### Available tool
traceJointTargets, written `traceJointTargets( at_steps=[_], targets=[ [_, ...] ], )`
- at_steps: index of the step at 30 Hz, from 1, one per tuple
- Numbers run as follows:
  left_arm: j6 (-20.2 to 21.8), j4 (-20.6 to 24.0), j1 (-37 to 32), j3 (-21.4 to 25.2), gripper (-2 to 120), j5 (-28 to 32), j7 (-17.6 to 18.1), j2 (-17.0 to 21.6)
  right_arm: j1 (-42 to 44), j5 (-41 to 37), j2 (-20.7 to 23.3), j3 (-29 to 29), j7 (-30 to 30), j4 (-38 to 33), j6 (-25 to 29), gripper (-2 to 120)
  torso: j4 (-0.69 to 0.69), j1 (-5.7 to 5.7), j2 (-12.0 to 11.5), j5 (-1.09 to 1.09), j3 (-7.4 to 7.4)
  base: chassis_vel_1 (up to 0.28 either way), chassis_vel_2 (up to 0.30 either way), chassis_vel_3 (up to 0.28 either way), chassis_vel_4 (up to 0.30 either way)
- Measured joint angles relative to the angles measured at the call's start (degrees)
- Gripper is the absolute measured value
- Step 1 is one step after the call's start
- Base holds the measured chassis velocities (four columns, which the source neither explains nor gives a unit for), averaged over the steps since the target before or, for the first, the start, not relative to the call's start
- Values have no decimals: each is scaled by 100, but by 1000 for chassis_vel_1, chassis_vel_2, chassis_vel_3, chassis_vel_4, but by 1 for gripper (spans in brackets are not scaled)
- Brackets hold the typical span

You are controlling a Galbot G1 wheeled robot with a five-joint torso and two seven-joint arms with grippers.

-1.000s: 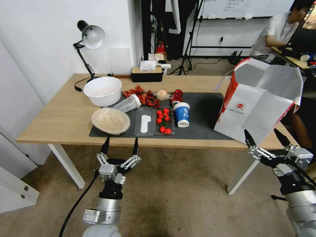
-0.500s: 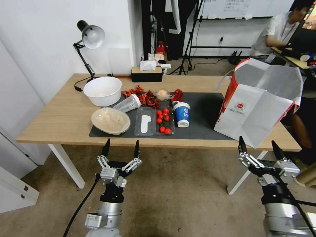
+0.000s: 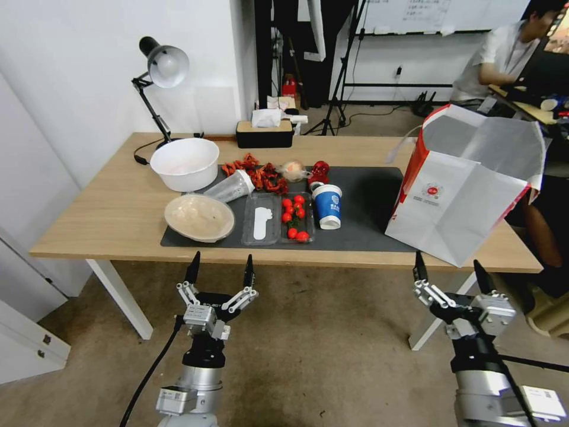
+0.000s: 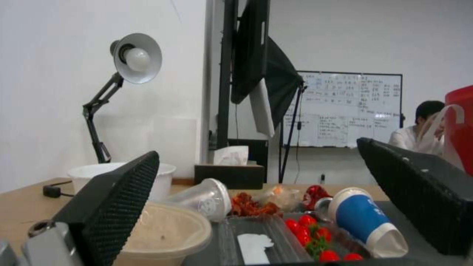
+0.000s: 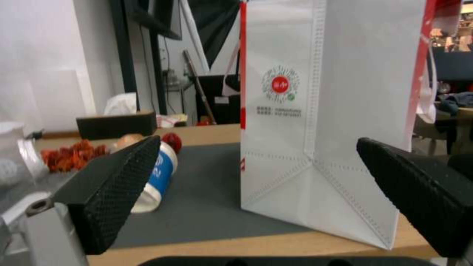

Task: Pick up the food delivery bag from the floor and place it on the table.

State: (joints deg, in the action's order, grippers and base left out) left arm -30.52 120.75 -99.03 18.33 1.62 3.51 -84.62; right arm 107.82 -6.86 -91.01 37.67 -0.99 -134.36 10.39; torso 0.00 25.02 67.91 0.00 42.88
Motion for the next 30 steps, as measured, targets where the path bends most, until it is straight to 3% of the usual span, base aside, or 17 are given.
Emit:
traceJointTargets(
  at_steps=[30],
  targets=[
    [99, 40, -22, 44, 100, -131, 36, -4, -15, 156, 34, -10, 13, 98, 39, 100, 0, 0, 0, 0, 0, 0, 0, 0, 0]
  ],
)
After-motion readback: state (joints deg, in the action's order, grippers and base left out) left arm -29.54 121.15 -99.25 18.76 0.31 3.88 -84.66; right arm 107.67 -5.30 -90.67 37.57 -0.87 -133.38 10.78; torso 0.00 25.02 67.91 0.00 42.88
